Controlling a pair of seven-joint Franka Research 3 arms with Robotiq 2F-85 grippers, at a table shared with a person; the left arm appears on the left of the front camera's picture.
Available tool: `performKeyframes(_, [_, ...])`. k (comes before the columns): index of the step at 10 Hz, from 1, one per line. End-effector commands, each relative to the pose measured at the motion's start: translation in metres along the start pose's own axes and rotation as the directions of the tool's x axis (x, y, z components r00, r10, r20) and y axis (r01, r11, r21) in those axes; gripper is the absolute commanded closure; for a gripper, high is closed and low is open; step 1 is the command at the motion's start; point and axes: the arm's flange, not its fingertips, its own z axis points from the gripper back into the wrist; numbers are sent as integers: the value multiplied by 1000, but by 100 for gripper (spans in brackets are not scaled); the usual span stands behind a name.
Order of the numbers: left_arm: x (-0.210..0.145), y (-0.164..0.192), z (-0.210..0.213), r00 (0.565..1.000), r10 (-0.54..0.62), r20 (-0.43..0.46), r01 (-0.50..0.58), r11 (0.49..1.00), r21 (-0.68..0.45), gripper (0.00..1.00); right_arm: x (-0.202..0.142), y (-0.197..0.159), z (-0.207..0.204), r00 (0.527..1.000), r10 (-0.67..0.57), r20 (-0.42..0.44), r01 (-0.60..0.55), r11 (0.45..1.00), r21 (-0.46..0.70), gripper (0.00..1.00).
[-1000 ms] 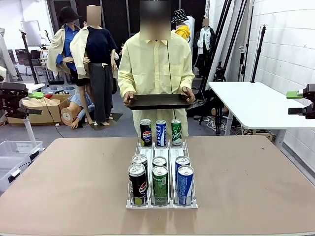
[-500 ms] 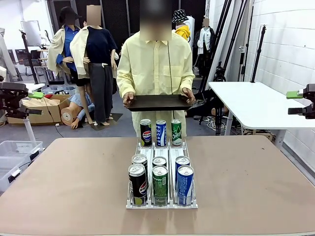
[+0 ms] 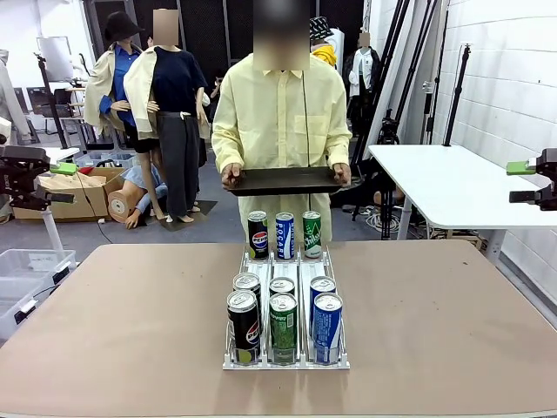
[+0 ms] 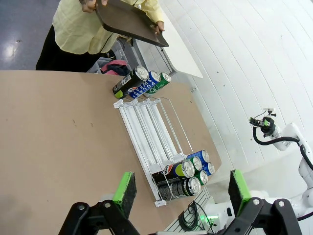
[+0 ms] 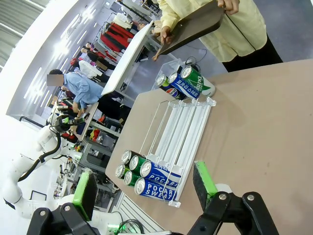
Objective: Retrieve and hand over the desired beverage to the person.
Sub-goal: Pick up a can of the same type that the person held from the Automatic Can Dispenser.
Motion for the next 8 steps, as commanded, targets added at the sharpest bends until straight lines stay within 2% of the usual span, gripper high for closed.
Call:
performKeyframes(1, [1, -1, 1, 1000, 5, 9, -5, 1000, -4, 0, 2, 0, -1, 1000, -3, 4, 3, 1000, 12, 0])
performKeyframes(8, [1, -1, 1, 1000, 5, 9, -5, 1000, -4, 0, 2, 0, -1, 1000, -3, 4, 3, 1000, 12, 0])
